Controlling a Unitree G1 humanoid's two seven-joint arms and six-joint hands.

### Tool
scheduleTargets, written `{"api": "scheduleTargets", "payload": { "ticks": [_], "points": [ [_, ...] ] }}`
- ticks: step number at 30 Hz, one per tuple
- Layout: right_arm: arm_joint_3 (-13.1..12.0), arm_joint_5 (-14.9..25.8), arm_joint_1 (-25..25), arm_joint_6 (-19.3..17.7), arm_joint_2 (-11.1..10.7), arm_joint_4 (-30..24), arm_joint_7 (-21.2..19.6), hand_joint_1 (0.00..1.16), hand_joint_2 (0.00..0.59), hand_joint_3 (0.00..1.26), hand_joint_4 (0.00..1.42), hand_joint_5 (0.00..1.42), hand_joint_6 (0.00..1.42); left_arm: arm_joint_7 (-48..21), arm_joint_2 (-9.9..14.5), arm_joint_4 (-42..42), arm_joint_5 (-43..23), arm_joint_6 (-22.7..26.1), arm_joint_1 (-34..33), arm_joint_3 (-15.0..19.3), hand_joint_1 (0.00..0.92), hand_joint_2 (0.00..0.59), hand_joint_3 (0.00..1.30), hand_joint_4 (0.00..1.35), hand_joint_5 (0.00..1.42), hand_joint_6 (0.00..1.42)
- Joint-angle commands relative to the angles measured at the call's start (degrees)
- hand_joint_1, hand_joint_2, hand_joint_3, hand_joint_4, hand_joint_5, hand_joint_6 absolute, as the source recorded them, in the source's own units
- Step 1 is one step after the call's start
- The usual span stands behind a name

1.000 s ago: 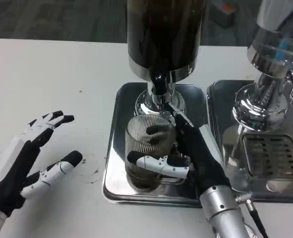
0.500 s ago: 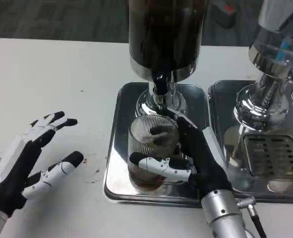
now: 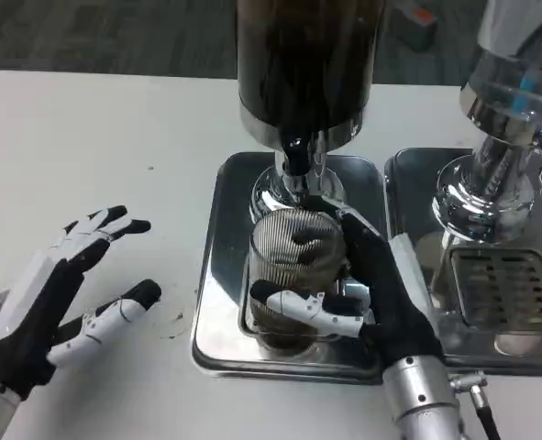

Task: Grasp the cup under the faucet to collect the drink, then remove the cup.

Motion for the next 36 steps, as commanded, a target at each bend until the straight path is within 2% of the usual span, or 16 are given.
{"api": "scheduleTargets", "payload": {
  "ticks": [1,7,11,17,26,33,36],
  "points": [
    [-0.4,0.7,-0.1,-1.0,0.0,-1.5,0.1,1.05,0.207,0.27,0.55,0.76,1.0,-1.7,1.0,0.8,-0.9,-0.4,-0.8,-1.2,0.0,0.122,0.26,0.0,0.04,0.0],
    [-0.3,-0.7,0.8,-0.9,-0.3,-3.1,-1.2,1.05,0.207,0.26,0.54,0.76,1.01,-3.2,1.5,0.8,-0.3,-0.6,-1.6,-2.6,0.0,0.121,0.23,0.0,0.04,0.0],
    [-0.3,-2.3,1.8,-0.6,-0.8,-4.4,-2.0,1.05,0.207,0.26,0.54,0.76,1.01,-1.0,2.6,-0.7,2.7,-0.7,-1.6,-3.5,0.0,0.114,0.01,0.0,0.02,0.0],
    [-0.4,-1.9,3.4,-1.1,-1.2,-5.4,-1.7,1.05,0.207,0.26,0.54,0.76,1.01,3.6,5.0,-5.1,11.0,1.8,-0.5,-4.7,0.0,0.109,0.0,0.0,0.0,0.0],
    [-0.3,-1.8,5.6,-0.8,-3.7,-8.6,0.8,1.03,0.204,0.24,0.54,0.75,1.02,5.4,6.4,-6.9,12.6,3.7,1.4,-5.3,0.0,0.108,0.0,0.0,0.0,0.0],
    [-0.4,-1.1,9.1,-1.1,-3.8,-12.2,1.3,1.02,0.212,0.22,0.54,0.75,1.01,6.9,8.4,-8.3,14.9,4.7,2.5,-6.3,0.0,0.109,0.0,0.0,0.0,0.0],
    [0.0,-1.2,10.6,-1.1,-4.5,-14.1,2.5,1.02,0.212,0.2,0.52,0.74,1.0,7.0,8.6,-8.6,14.9,5.1,2.9,-6.2,0.0,0.109,0.0,0.0,0.0,0.0]
  ]
}}
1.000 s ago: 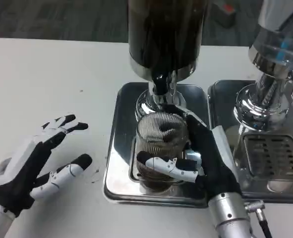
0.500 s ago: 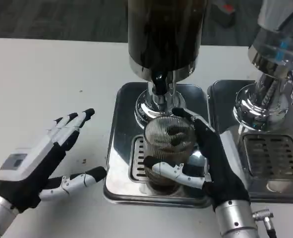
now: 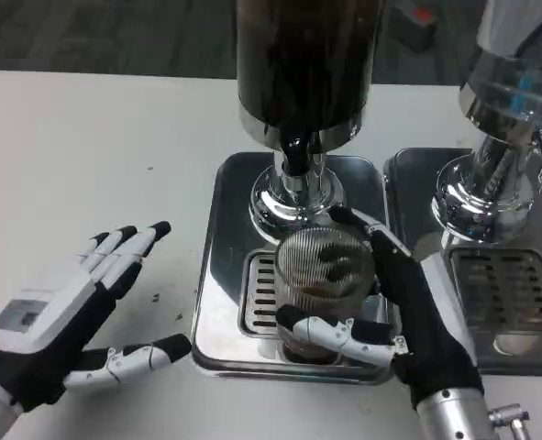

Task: Grasp the cup under the faucet to collect the drink, then remove the cup.

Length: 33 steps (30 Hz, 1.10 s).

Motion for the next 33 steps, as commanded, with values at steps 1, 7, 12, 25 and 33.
{"api": "scheduleTargets", "payload": {
  "ticks": [1,7,12,25,33],
  "points": [
    [0.2,0.5,1.7,-1.1,-0.9,-4.2,1.3,1.01,0.212,0.2,0.52,0.74,1.0,0.8,1.2,-1.0,0.4,0.9,1.1,-0.5,0.0,0.109,0.0,0.0,0.0,0.0],
    [0.8,-0.3,3.8,-1.3,-1.3,-7.2,1.4,1.01,0.216,0.2,0.52,0.74,1.0,0.5,1.8,-2.3,0.7,1.0,2.0,-0.7,0.0,0.098,0.0,0.0,0.0,0.0],
    [1.0,-0.6,4.9,-1.3,-1.3,-8.9,1.3,1.0,0.221,0.18,0.52,0.74,1.0,1.2,2.7,-5.1,1.8,1.7,3.5,-0.2,0.0,0.095,0.0,0.0,0.0,0.0],
    [2.6,-3.2,8.0,-1.7,-2.1,-13.9,2.0,1.02,0.225,0.18,0.53,0.77,1.05,2.1,4.9,-15.9,1.9,4.7,13.8,3.9,0.0,0.094,0.0,0.0,0.0,0.0],
    [3.7,-3.4,9.2,-1.2,-2.7,-16.4,3.3,1.03,0.22,0.17,0.54,0.78,1.07,3.2,5.2,-21.4,2.6,6.0,20.7,7.5,0.0,0.091,0.0,0.0,0.0,0.0]
  ]
}}
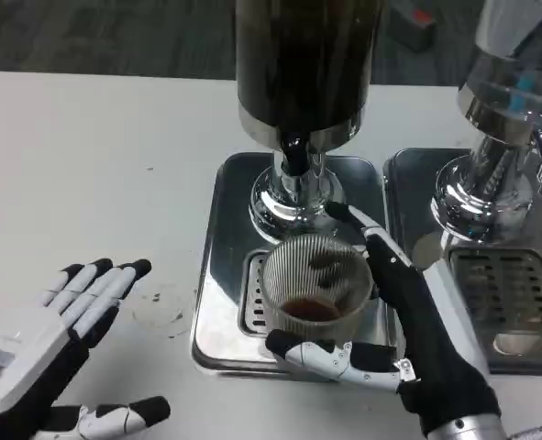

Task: Grasp the cup under the faucet to collect the drink, then remove the cup.

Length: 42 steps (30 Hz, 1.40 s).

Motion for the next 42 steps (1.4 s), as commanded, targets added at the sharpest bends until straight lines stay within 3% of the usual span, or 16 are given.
{"api": "scheduleTargets", "payload": {
  "ticks": [1,6,16,42],
  "points": [
    [0.5,0.8,0.4,-1.1,-0.2,-2.6,0.9,1.03,0.219,0.17,0.54,0.78,1.07,1.0,0.4,-2.6,0.3,0.9,3.3,2.2,0.0,0.091,0.0,0.0,0.0,0.0],
    [0.3,1.5,1.1,-0.9,-0.3,-4.1,2.0,1.03,0.218,0.17,0.54,0.78,1.07,1.2,0.1,-2.9,0.0,1.3,4.9,3.7,0.0,0.092,0.0,0.0,0.0,0.0],
    [0.0,1.8,2.2,-0.5,-0.7,-6.5,3.2,1.03,0.217,0.18,0.54,0.78,1.08,1.1,-2.0,-4.0,-0.1,1.9,5.6,3.6,0.0,0.095,0.0,0.0,0.0,0.0],
    [-0.4,1.4,2.0,-1.3,-0.2,-5.3,2.5,1.04,0.216,0.19,0.54,0.78,1.08,0.9,-2.8,-3.5,0.4,2.7,3.3,2.3,0.0,0.104,0.0,0.0,0.0,0.0]
  ]
}}
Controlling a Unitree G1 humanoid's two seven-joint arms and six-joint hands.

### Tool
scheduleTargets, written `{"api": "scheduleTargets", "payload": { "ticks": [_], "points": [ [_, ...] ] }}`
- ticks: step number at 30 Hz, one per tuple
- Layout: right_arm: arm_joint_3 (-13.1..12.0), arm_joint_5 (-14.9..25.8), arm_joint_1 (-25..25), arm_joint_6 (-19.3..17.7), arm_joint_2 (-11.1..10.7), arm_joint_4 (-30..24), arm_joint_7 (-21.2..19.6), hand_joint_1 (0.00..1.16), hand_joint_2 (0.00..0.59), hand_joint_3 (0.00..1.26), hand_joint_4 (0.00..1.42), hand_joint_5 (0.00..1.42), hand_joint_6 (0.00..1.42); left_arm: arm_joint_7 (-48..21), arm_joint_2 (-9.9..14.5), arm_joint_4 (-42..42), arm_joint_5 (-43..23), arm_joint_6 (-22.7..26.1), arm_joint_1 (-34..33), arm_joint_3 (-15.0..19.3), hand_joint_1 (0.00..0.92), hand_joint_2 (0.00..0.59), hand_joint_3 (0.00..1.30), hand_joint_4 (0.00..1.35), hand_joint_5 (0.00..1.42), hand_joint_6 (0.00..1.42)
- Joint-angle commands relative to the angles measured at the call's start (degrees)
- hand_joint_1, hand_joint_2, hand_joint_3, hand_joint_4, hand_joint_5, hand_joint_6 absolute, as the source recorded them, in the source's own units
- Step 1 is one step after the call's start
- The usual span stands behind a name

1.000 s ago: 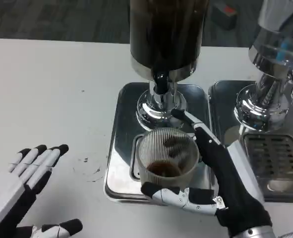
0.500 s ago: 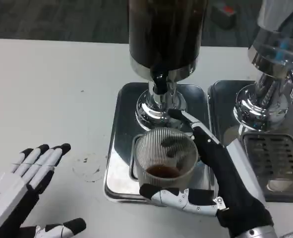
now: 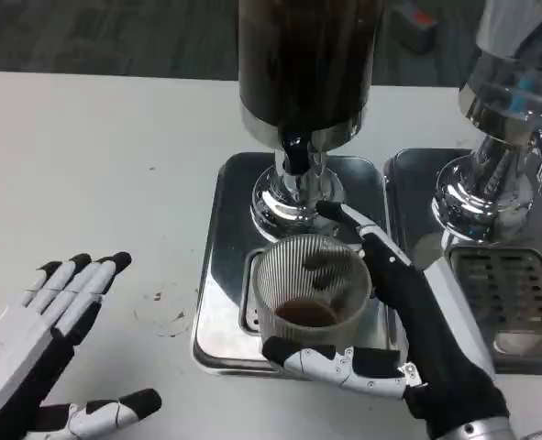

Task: Grasp the cup under the faucet to collect the drink, then remove the cup.

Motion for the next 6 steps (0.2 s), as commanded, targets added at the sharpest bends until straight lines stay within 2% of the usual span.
{"api": "scheduleTargets", "payload": {
  "ticks": [1,6],
  "points": [
    [0.0,0.1,-0.2,-1.3,0.7,-0.7,-1.3,1.04,0.216,0.19,0.54,0.78,1.08,0.3,-0.5,0.1,0.3,0.1,0.2,-0.7,0.0,0.104,0.0,0.0,0.0,0.0],
    [0.1,-0.1,-0.2,-1.4,0.8,-0.6,-1.6,1.03,0.216,0.19,0.54,0.78,1.08,0.2,-0.7,-0.1,0.1,0.3,0.4,-0.7,0.0,0.105,0.0,0.0,0.0,0.0]
  ]
}}
